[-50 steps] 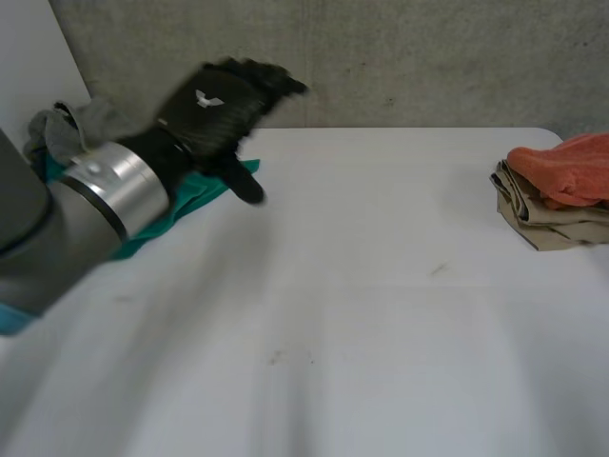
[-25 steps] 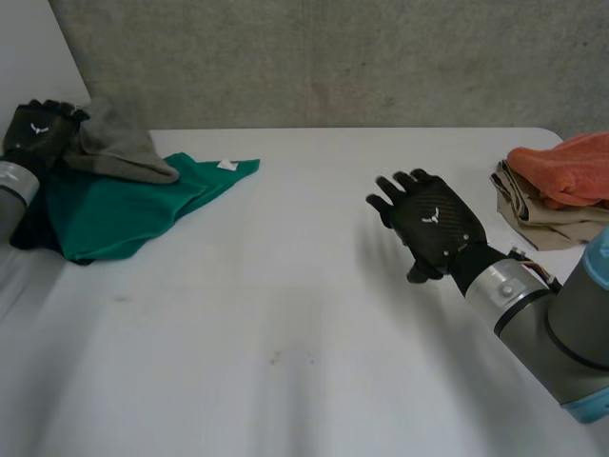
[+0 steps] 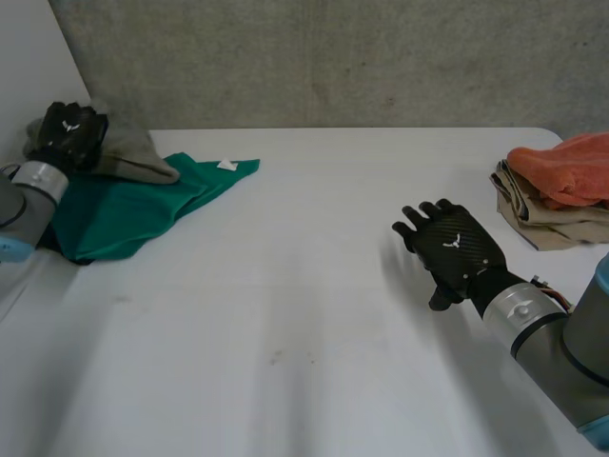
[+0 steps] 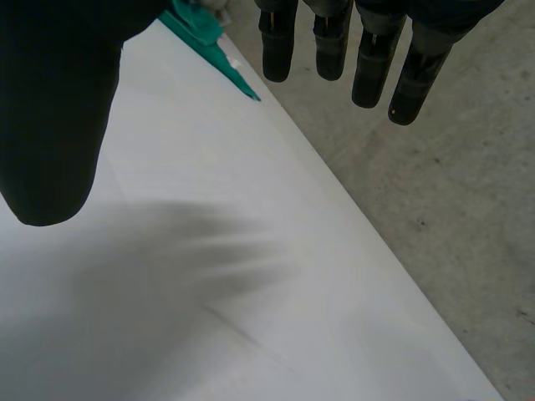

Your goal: Fold the laundry.

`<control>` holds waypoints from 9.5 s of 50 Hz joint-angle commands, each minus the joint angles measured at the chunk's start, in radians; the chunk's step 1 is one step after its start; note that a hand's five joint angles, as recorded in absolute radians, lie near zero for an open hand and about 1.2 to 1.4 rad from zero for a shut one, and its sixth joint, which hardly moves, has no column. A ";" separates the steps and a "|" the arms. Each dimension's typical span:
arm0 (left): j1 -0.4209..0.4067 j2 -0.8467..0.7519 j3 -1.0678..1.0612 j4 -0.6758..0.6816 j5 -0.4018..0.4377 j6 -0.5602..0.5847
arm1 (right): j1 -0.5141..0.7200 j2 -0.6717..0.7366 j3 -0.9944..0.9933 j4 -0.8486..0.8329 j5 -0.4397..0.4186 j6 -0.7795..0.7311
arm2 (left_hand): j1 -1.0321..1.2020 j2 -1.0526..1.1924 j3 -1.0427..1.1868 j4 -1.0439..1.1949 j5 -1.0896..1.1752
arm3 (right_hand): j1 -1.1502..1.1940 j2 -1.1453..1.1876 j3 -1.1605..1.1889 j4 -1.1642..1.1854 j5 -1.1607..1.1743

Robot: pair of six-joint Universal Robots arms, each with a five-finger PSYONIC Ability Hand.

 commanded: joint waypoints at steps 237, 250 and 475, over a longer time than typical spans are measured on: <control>-0.575 0.862 -0.768 -0.194 -0.357 -0.024 | -0.038 0.076 -0.719 0.801 -0.041 -0.112 | 0.213 0.174 0.180 0.172 0.213 | -0.028 -0.044 -0.039 -0.059 -0.067; -0.659 0.951 -0.758 -0.205 -0.208 0.114 | 0.023 0.558 -1.037 0.686 -0.188 -0.107 | 0.216 0.177 0.183 0.174 0.216 | -0.028 -0.044 -0.039 -0.059 -0.067; -0.437 1.176 -1.054 -0.332 -0.274 0.166 | -0.026 -0.092 -0.506 0.857 0.157 -0.124 | 0.242 0.203 0.209 0.201 0.242 | 1.194 1.178 1.183 1.162 1.155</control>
